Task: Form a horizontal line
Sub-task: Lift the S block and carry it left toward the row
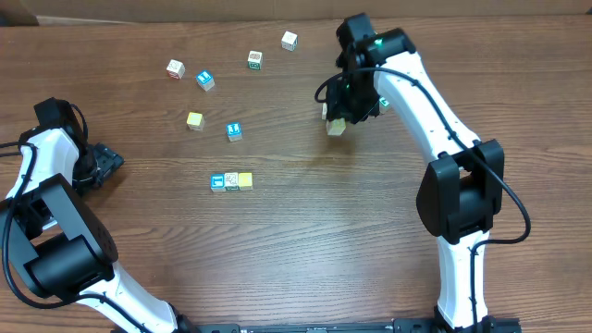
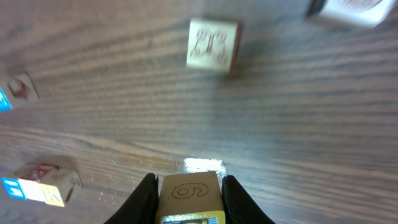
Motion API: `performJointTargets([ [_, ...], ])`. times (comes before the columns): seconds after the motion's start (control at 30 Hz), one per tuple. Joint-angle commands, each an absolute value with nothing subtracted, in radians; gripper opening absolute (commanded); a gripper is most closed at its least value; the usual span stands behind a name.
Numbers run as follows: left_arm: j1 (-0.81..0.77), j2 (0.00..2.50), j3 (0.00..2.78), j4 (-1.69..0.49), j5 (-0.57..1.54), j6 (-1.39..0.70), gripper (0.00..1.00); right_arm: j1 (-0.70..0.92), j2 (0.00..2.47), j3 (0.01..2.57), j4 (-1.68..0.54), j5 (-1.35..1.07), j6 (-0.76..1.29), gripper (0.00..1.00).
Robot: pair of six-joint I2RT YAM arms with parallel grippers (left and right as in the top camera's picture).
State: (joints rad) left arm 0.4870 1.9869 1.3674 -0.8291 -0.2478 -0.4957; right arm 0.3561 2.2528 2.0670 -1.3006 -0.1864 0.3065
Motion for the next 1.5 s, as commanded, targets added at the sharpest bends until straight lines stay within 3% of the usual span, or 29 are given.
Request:
performJointTargets([
  [0.0,0.493,1.990,1.362,-0.828,-0.258,-0.495,1.00,0.359,2.237,2.029,-1.288,-0.212,0.306,0.25],
  [0.4,0.493,1.990,1.362,-0.828,-0.258,-0.495,1.00,0.359,2.237,1.860,-1.170,-0.316,0.305,0.25],
  [0.5,0.493,1.990,1.362,-0.828,-0.258,-0.495,1.00,0.359,2.237,1.842,-1.152,-0.316,0.306,0.37],
  [0.7,0.493,1.990,1.362,-0.828,-0.258,-0.495,1.00,0.359,2.237,1.839,-1.135,-0.300,0.306,0.45],
  [1.47,0.493,1.990,1.362,-0.828,-0.258,-0.495,1.00,0.359,2.237,1.839,-1.222,-0.147,0.316,0.44],
])
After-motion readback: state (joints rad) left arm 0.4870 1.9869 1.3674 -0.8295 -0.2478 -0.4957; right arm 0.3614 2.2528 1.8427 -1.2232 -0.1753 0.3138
